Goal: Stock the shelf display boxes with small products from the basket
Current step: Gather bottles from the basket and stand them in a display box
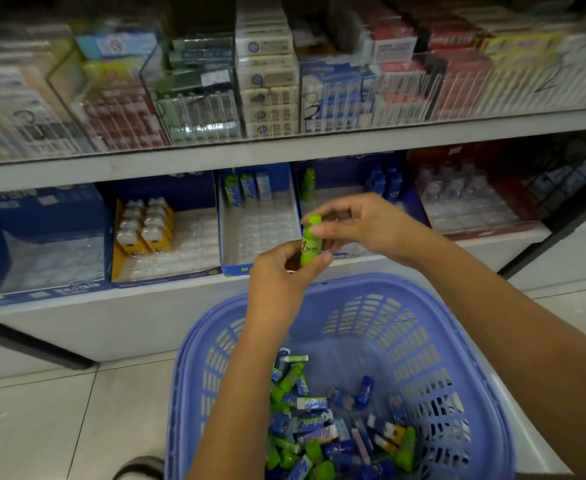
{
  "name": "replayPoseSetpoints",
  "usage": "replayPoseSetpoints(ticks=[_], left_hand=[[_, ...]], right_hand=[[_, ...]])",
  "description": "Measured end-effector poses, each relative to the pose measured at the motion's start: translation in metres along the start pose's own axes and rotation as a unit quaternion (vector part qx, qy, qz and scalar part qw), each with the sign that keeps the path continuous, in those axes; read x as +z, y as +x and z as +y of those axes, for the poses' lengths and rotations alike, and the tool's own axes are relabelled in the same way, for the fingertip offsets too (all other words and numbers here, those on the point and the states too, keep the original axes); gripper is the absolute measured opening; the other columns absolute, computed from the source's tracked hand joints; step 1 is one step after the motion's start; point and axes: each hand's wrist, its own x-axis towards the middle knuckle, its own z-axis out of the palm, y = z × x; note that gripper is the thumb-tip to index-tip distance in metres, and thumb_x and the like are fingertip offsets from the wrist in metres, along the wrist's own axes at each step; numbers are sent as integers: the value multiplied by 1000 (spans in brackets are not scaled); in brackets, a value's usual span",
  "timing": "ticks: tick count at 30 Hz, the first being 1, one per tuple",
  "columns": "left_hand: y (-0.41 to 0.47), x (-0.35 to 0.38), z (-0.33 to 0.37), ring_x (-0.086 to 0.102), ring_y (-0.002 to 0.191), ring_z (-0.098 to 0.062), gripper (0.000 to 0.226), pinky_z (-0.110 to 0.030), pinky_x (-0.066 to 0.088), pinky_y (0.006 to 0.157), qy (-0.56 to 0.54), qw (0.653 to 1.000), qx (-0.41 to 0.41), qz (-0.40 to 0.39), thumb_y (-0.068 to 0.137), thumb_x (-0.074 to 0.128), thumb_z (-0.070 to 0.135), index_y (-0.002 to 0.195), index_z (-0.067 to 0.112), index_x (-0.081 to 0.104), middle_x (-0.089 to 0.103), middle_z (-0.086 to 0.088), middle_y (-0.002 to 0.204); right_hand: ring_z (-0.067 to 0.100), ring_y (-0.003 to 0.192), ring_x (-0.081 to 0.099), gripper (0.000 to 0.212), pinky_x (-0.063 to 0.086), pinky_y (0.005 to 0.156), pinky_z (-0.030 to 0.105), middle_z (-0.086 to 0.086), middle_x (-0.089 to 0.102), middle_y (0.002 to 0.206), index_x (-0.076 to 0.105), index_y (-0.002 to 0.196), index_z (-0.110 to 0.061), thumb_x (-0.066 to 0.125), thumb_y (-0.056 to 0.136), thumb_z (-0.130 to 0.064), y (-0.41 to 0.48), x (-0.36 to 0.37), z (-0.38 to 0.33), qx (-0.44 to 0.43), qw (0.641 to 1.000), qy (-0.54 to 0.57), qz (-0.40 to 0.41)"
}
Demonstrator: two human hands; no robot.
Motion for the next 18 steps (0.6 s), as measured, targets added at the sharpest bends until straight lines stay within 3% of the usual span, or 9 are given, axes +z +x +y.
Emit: replayPoseSetpoints(ticks=[4, 9, 12, 15, 17, 18], left_hand=[[-2, 7, 4, 63, 75, 0, 15, -10, 49, 67, 17, 1000, 25, 4, 82, 71, 30, 96, 30, 68, 69, 14, 81], [6, 12, 5, 64, 84, -4, 26, -16, 53, 74, 16, 998, 45, 29, 87, 67, 22, 113, 21, 67, 69, 12, 93], [14, 22, 5, 61, 88, 2, 33, -15, 53, 77, 46, 996, 59, 53, 89, 64, 22, 122, 18, 61, 67, 11, 99], [21, 38, 4, 54, 118, -14, 49, -23, 44, 95, 162, 984, 77, 4, 94, 57, 29, 139, 13, 45, 56, -3, 132], [23, 50, 1, 42, 131, -22, 53, -27, 35, 104, 280, 952, 101, -68, 96, 52, 30, 143, 10, 38, 45, -8, 144], [22, 55, -2, 38, 134, -23, 54, -28, 31, 107, 325, 934, 108, -98, 96, 51, 29, 144, 9, 35, 41, -10, 147]], right_hand=[[8, 68, 66, 19, 55, 65, 17, 6, 70, 82, 69, 101, -6, 68, 83, -11, -9, -4, 1, -2, 999, 9, 46], [11, 78, 70, 15, 56, 70, 18, 6, 69, 93, 68, 97, -15, 69, 83, -11, -11, -18, 6, -18, 997, 37, 66], [5, 76, 70, 15, 56, 71, 17, -3, 71, 82, 69, 90, -19, 73, 79, -10, -5, -25, 7, -33, 992, 18, 121], [-11, 68, 62, 12, 47, 69, 2, -12, 66, 77, 68, 86, -17, 74, 78, -9, 16, -39, 10, -48, 966, -99, 236], [-5, 69, 59, 3, 42, 66, -2, -5, 66, 79, 69, 83, -4, 67, 82, -6, 38, -44, 12, -54, 943, -191, 267], [4, 77, 60, 10, 46, 71, 5, 4, 68, 83, 68, 83, 4, 62, 84, -5, 50, -45, 14, -48, 935, -220, 273]])
